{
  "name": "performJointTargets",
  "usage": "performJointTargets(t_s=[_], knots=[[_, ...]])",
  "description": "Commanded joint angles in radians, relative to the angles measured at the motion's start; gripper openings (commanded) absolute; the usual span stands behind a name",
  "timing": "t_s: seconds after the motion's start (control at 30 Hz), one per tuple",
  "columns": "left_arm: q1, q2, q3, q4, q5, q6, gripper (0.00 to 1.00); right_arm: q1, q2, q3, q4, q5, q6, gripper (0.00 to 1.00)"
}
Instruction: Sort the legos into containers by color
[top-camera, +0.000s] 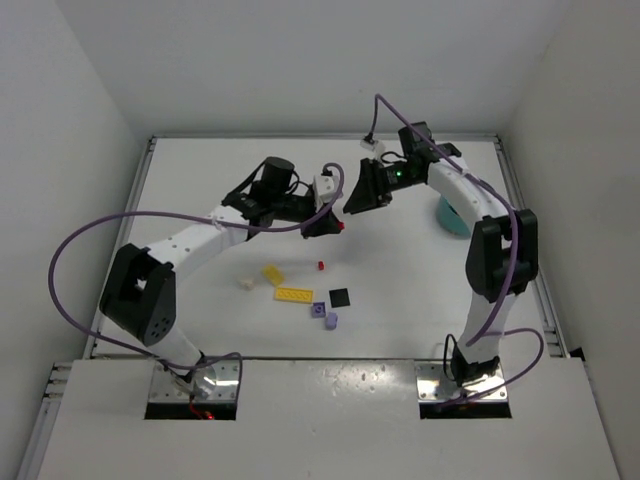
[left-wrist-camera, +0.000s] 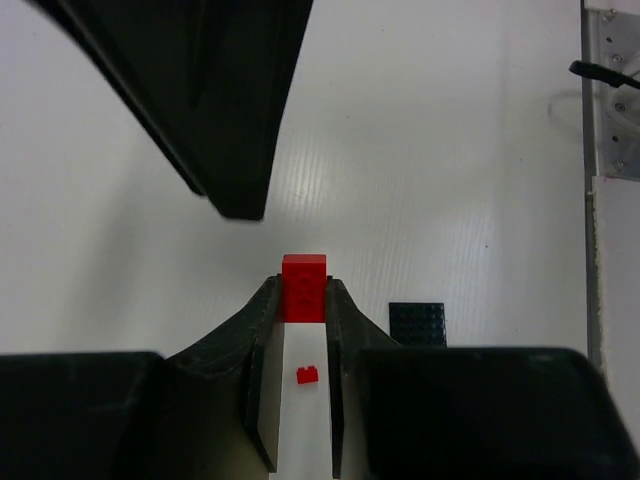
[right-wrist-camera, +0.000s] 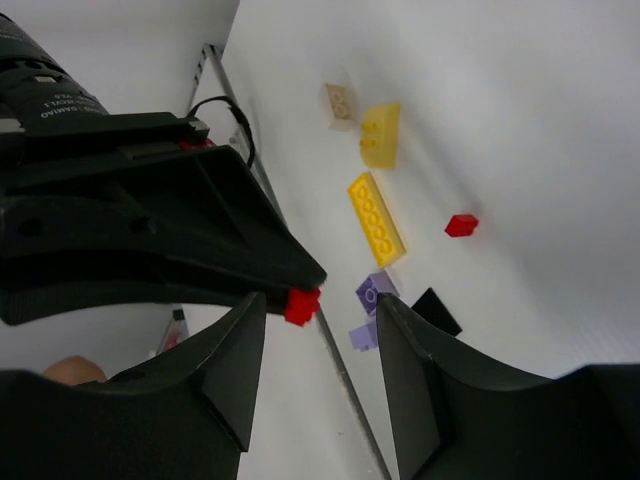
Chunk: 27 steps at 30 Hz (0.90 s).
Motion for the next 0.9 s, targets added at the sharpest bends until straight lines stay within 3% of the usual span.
performJointTargets(t_s=[0.0,0.87], knots=[[-0.016,0.017,0.048,0.045,-0.003,-0.017,0.03,0.043,0.01,0.01,0.04,-0.038,0.022,0.49],[-0.026,-0.002,0.042,0.054,-0.106,0.003,0.03,0.106,-0.029,-0.062,0.05,-0.016,0.022,0.49]])
